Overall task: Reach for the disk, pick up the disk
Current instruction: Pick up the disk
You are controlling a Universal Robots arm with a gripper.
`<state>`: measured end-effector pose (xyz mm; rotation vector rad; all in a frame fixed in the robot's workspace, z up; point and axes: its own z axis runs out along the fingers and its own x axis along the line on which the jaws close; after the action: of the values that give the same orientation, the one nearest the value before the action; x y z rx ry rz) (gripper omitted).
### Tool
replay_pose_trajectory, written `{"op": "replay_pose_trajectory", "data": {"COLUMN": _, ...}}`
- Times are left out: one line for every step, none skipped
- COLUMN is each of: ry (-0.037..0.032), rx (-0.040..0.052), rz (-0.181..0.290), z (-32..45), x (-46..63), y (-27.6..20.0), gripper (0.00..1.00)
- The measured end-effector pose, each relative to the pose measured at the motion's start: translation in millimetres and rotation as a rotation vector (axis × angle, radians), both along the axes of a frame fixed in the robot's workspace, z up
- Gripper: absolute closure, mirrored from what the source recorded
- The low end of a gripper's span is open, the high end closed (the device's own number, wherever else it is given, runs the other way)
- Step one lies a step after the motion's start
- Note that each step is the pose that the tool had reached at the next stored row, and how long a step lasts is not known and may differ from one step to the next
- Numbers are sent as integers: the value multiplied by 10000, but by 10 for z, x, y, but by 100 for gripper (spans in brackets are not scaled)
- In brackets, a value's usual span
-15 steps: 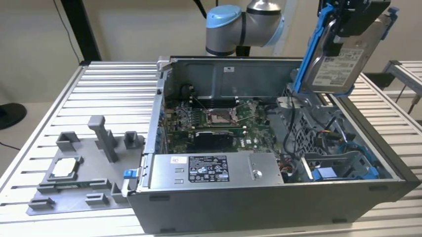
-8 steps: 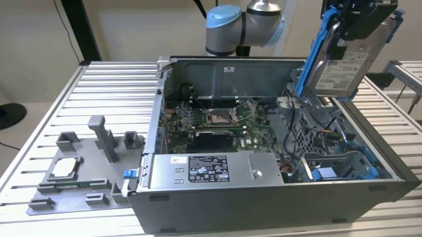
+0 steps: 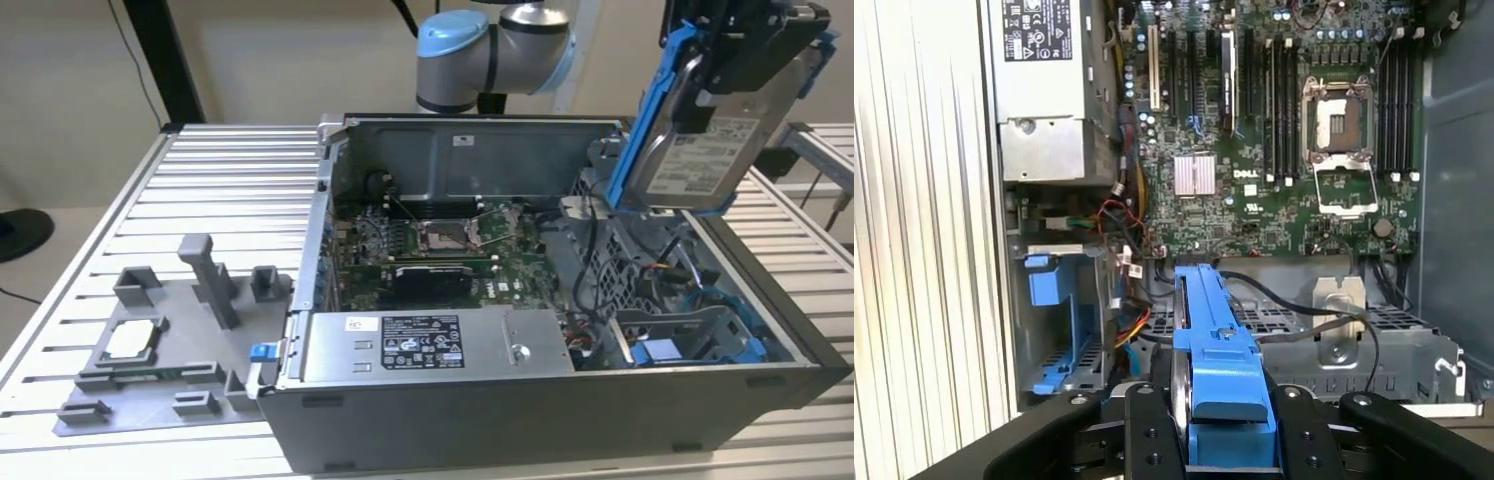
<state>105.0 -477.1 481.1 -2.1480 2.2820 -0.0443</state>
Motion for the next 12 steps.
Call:
{"op": "replay_pose_trajectory", "data": {"ry": 0, "rx": 2, "rz": 0, "z": 0, "x": 0, "y": -27, "gripper": 100}}
{"op": "replay_pose_trajectory", "data": {"ry": 0, "rx": 1, "rz": 0, "z": 0, "x": 0, "y": -51, "gripper": 100}}
{"op": "replay_pose_trajectory", "data": {"ry": 0, "rx": 1, "rz": -1, "z": 0, "x": 0, "y": -71, "gripper": 100}}
{"op": "replay_pose_trajectory", "data": {"ry": 0, "rx": 1, "rz": 0, "z": 1, "x": 0, "y": -94, "gripper": 100}}
{"op": "replay_pose_trajectory", "data": {"ry": 0, "rx": 1, "rz": 0, "z": 0, "x": 0, "y": -117, "gripper": 100}}
{"op": "replay_pose_trajectory", "data": {"ry": 0, "rx": 1, "rz": 0, "z": 0, "x": 0, "y": -141, "gripper": 100}}
{"op": "replay_pose_trajectory", "data": {"ry": 0, "rx": 3, "rz": -1, "z": 0, "x": 0, "y": -169, "gripper": 100}}
{"op": "replay_pose_trajectory", "data": {"ry": 0, "rx": 4, "rz": -1, "z": -1, "x": 0, "y": -200, "gripper": 100}}
{"op": "replay_pose_trajectory", "data": {"ry": 0, "rx": 3, "rz": -2, "z": 0, "x": 0, "y": -231, "gripper": 100}}
{"op": "replay_pose_trajectory", "data": {"ry": 0, "rx": 4, "rz": -2, "z": 0, "x": 0, "y": -262, "gripper": 100}}
{"op": "replay_pose_trajectory", "data": {"ry": 0, "rx": 5, "rz": -3, "z": 0, "x": 0, "y": -291, "gripper": 100}}
{"op": "replay_pose_trajectory", "data": {"ry": 0, "rx": 6, "rz": -3, "z": 0, "x": 0, "y": -319, "gripper": 100}}
